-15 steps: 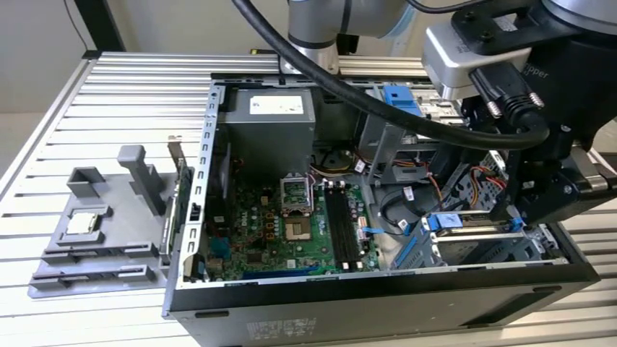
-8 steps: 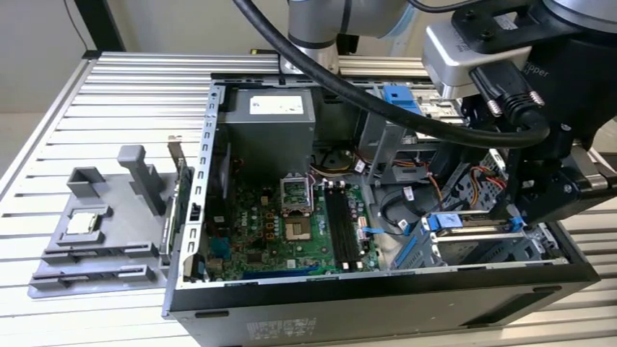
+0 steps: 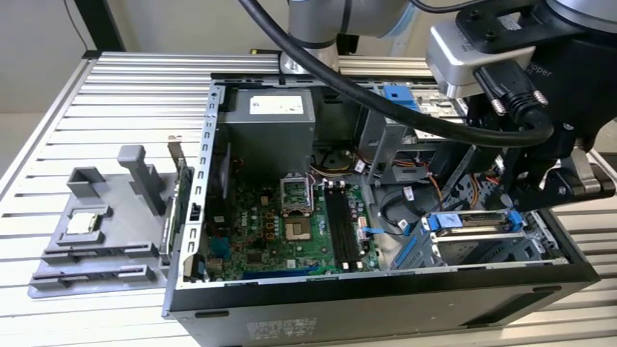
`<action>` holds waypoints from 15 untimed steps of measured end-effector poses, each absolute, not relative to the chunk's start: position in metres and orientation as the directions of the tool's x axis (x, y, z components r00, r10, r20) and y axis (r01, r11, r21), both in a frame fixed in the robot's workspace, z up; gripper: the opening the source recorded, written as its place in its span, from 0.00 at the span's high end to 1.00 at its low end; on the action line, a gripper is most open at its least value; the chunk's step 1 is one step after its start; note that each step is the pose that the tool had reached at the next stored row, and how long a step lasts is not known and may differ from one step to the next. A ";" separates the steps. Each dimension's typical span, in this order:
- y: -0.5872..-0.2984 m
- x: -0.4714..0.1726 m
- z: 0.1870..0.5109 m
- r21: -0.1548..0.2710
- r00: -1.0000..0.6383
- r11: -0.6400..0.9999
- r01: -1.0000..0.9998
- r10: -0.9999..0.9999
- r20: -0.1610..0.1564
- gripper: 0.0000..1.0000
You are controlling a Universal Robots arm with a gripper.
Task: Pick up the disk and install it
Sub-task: 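Insert the first disk wire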
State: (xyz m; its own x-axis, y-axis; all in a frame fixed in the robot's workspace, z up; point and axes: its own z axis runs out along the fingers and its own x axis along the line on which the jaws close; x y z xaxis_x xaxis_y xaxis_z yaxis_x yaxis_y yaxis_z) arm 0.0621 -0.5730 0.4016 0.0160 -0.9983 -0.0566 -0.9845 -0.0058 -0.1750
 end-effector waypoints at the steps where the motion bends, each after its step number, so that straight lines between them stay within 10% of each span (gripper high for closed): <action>1: -0.572 0.064 0.401 -0.174 0.015 -0.005 -0.985 -0.998 -0.056 0.00; 15: -0.569 0.072 0.398 -0.171 0.012 -0.006 -0.985 -0.999 -0.037 0.00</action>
State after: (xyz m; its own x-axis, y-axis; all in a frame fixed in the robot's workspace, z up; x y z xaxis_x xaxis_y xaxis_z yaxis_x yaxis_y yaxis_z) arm 0.0720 -0.5695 0.3980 0.0124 -0.9992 -0.0367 -0.9852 -0.0059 -0.1714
